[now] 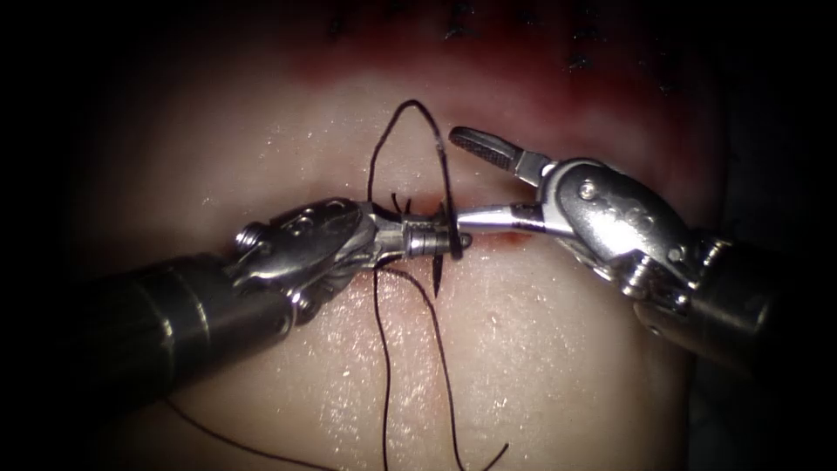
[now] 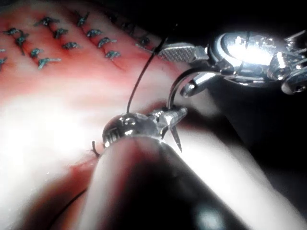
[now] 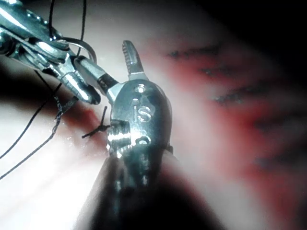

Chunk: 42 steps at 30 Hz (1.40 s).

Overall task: Wound Closure
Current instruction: Grasp needle with left hand to regrip straight on with right jaws

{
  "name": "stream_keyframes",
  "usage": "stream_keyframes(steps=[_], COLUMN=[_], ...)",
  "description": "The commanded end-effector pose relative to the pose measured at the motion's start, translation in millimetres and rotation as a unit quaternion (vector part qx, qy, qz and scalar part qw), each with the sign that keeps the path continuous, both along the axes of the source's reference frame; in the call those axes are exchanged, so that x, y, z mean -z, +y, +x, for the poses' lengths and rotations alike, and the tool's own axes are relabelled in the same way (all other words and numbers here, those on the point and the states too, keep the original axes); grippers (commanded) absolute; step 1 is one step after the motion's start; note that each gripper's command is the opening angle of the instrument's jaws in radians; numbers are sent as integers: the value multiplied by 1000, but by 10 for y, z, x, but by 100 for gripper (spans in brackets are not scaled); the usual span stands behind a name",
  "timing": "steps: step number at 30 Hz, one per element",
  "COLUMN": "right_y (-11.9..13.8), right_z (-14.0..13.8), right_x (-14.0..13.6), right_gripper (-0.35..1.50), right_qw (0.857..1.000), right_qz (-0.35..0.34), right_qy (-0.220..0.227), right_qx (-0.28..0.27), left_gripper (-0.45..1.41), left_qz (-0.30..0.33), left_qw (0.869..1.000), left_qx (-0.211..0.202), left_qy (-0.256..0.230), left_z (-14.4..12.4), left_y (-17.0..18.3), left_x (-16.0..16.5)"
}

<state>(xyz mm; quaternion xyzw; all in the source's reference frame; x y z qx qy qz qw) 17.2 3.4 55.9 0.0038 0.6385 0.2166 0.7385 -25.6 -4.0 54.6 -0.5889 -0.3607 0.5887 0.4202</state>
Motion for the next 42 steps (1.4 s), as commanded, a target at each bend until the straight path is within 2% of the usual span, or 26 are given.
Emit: stream_keyframes(steps=[1,8,16,18,22,25,34,36,37,38,40,42], right_y=[3,-1,-3,-3,-3,-4,-10,-11,-12,-13,-13,-13], right_z=[6,8,11,12,17,19,18,17,17,16,16,15], right_x=[-6,-5,0,2,4,4,0,-1,-2,-2,-2,-1], right_gripper=[121,123,118,110,108,98,88,81,71,53,46,22], right_qw=[1000,999,998,997,997,997,996,996,995,996,996,996], right_qz=[-5,-40,-67,-72,-76,-78,-86,-87,-87,-87,-87,-87], right_qy=[0,-8,9,17,24,26,34,34,34,34,34,33], right_qx=[0,6,10,6,4,0,-16,-14,-14,-12,-12,-9], left_gripper=[-35,-35,-35,-35,-35,-35,-35,-35,-35,-35,-35,-35], left_qz=[-5,34,66,68,80,79,78,79,79,78,78,78], left_qw=[1000,998,994,993,990,989,988,988,988,988,988,988], left_qx=[-6,-24,-48,-50,-53,-52,-46,-45,-45,-45,-45,-46], left_qy=[-10,-43,-77,-83,-103,-111,-125,-127,-127,-127,-127,-128], left_z=[-6,-6,-8,-9,-9,-9,-9,-9,-9,-10,-10,-9], left_y=[3,2,-3,-4,-6,-7,-6,-5,-5,-5,-5,-5], left_x=[-4,-5,-2,-1,2,3,6,6,6,6,6,7])
